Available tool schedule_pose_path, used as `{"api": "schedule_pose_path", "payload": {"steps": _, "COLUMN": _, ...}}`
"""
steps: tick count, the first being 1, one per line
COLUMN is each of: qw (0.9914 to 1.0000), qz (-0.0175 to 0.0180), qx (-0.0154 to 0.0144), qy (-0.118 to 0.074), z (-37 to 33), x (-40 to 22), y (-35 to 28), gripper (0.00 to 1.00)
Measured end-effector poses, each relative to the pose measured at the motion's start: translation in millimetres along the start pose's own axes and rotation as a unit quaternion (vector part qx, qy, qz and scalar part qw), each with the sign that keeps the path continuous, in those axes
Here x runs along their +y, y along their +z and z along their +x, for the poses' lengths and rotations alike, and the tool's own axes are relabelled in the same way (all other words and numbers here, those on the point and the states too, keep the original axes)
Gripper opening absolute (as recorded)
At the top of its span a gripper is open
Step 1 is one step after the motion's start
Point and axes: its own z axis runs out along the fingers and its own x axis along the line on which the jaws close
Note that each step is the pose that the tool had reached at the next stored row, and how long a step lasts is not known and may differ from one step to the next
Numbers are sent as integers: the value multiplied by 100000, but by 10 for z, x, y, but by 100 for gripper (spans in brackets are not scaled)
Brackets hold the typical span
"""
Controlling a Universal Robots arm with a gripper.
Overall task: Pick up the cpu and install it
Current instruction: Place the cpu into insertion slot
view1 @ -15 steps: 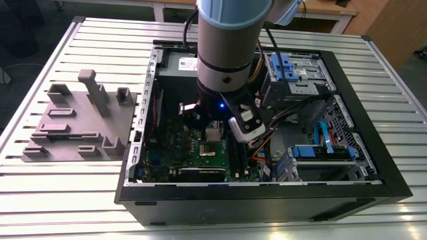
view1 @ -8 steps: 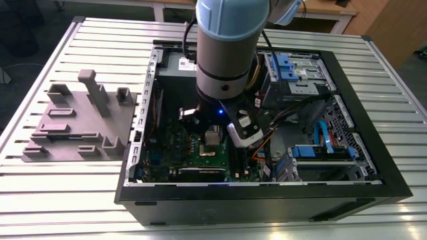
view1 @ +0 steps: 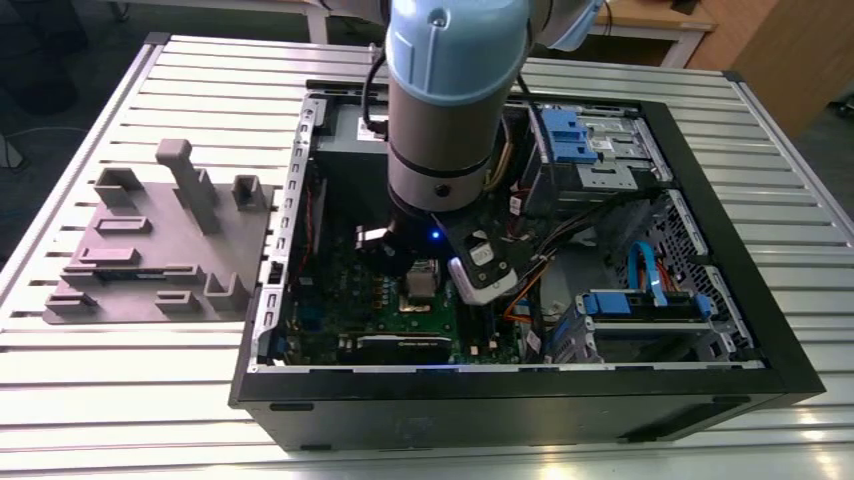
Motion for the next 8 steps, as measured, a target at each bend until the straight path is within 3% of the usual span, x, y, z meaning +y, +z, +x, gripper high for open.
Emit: {"api": "schedule_pose_path", "payload": {"steps": 8, "qw": 100000, "qz": -9, "qx": -3, "qy": 7, "z": 10, "x": -6, "y": 34, "gripper": 47}}
